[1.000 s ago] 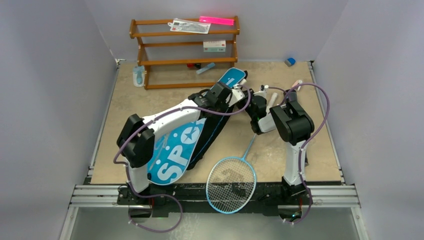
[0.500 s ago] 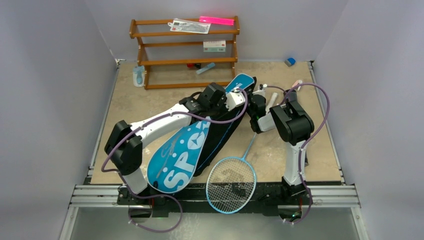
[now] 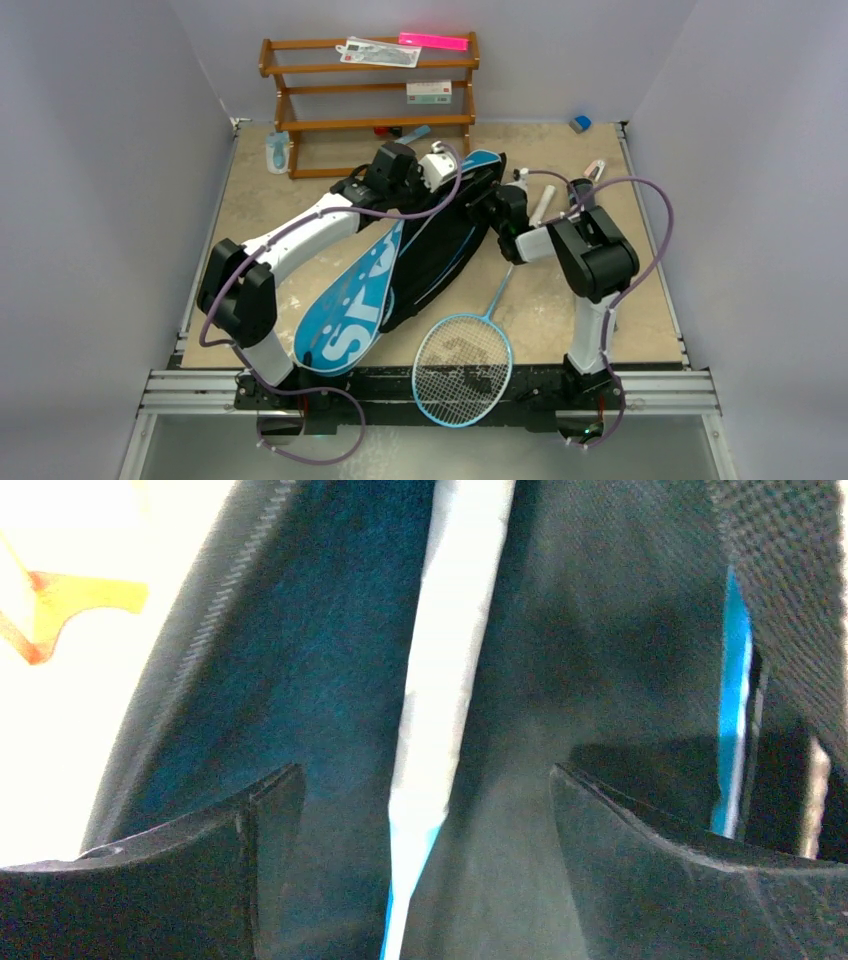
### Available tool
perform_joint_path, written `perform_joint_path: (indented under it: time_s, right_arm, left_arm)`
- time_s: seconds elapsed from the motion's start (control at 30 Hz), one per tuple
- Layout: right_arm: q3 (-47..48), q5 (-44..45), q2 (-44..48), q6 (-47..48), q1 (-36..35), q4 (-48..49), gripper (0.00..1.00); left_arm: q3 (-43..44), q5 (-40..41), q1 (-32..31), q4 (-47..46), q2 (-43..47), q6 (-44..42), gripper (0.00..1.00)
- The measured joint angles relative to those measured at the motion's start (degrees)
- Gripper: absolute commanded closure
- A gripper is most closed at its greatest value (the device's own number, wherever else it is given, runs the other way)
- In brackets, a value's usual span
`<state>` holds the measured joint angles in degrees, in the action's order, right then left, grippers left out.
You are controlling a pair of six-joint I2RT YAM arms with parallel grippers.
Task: Pack up the badminton gear
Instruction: Place the racket in the racket bag.
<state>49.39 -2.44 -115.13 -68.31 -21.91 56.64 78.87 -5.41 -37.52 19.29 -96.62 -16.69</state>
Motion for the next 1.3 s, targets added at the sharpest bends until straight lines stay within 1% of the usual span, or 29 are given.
perform_joint_path:
  time_s: [0.1, 0.27, 0.47, 0.7, 0.8, 0.93, 1.1, 1.3]
  right_arm:
    - [0.0, 0.2, 4.3, 0.2, -0.2, -5.3, 0.06]
    - [-0.6, -0.3, 12.4, 1.0, -0.2, -12.9, 0.07]
    - [-4.3, -0.1, 25.6, 2.6, -0.3, -25.7, 0.14]
    - [-6.2, 0.6, 37.8, 10.5, -0.2, -46.2, 0.24]
    - [-9.7, 2.4, 43.9, 13.9, -0.2, -54.0, 0.29]
    - [-16.3, 4.6, 53.2, 16.0, -0.2, -62.2, 0.33]
    - [-21.4, 5.4, 59.9, 16.3, -0.2, -67.9, 0.36]
    - [-24.5, 5.6, 59.6, 16.3, -0.2, -68.3, 0.4]
  left_arm:
    - [0.2, -0.8, 1.7, -0.6, 0.0, 0.7, 1.0]
    - [0.2, -1.7, 1.9, -1.0, 0.0, 0.4, 1.0]
    - [-1.3, -1.8, 1.9, -3.0, 0.3, -2.3, 1.0]
    - [-2.9, -2.4, 1.9, -3.3, 0.4, -2.8, 1.0]
    - [-2.9, -3.4, 1.9, -3.2, 0.4, -2.4, 1.0]
    - [-2.8, -3.7, 1.9, -3.0, 0.4, -1.8, 1.0]
    - [-2.8, -3.5, 1.9, -3.0, 0.4, -0.9, 1.0]
    - [-2.8, -3.5, 1.9, -2.9, 0.4, -0.4, 1.0]
